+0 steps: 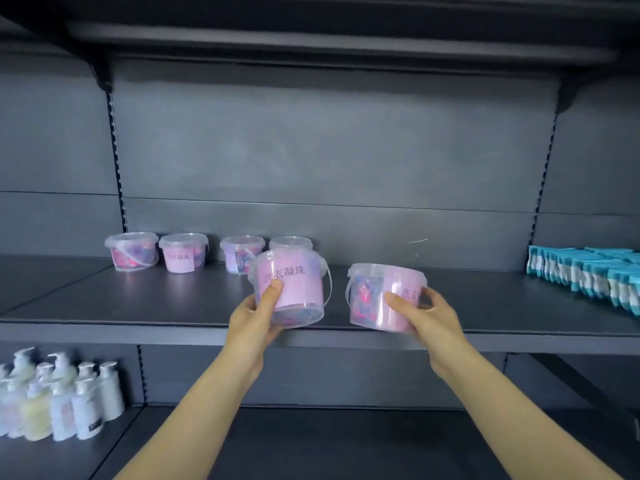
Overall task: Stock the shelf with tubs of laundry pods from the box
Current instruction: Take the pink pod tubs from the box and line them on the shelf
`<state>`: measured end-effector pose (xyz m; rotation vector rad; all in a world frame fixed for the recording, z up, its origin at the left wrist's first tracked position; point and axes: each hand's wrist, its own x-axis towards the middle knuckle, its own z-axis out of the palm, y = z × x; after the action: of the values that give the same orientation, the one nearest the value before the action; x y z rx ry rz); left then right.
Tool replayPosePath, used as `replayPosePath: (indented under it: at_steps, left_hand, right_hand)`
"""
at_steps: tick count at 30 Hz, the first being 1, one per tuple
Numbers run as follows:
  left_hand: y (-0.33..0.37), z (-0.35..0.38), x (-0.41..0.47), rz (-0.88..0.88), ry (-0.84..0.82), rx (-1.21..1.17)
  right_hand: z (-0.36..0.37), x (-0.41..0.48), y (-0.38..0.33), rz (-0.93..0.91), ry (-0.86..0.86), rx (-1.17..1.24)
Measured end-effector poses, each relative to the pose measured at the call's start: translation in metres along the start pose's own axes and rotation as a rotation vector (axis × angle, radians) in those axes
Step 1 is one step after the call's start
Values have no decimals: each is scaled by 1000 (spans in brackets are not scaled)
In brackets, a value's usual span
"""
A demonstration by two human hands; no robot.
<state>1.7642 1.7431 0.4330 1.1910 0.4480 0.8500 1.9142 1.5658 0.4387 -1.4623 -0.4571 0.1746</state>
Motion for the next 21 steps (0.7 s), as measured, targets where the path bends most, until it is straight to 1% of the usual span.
replayPosePath:
  at_steps: [3,8,12,15,18,21]
  left_hand:
    - [-9,-6,24,-12,48,-16]
    - [-15,-10,61,12,68,6]
    - [-20,-8,86,52,63,121]
    - [-24,-4,98,67,96,200]
    - [-29,3,115,76,136,176]
    - [-32,13,131,81,192,153]
  right_hand:
    - [11,23,7,15,-2,-31]
    - [29,68,15,-31,-26,-71]
    - [45,112,24,-70,-45,-99]
    - [59,149,32,-89,-77,-118]
    - [70,180,37,-124,-118,-171]
    - [79,210,44,-168,-110,-236]
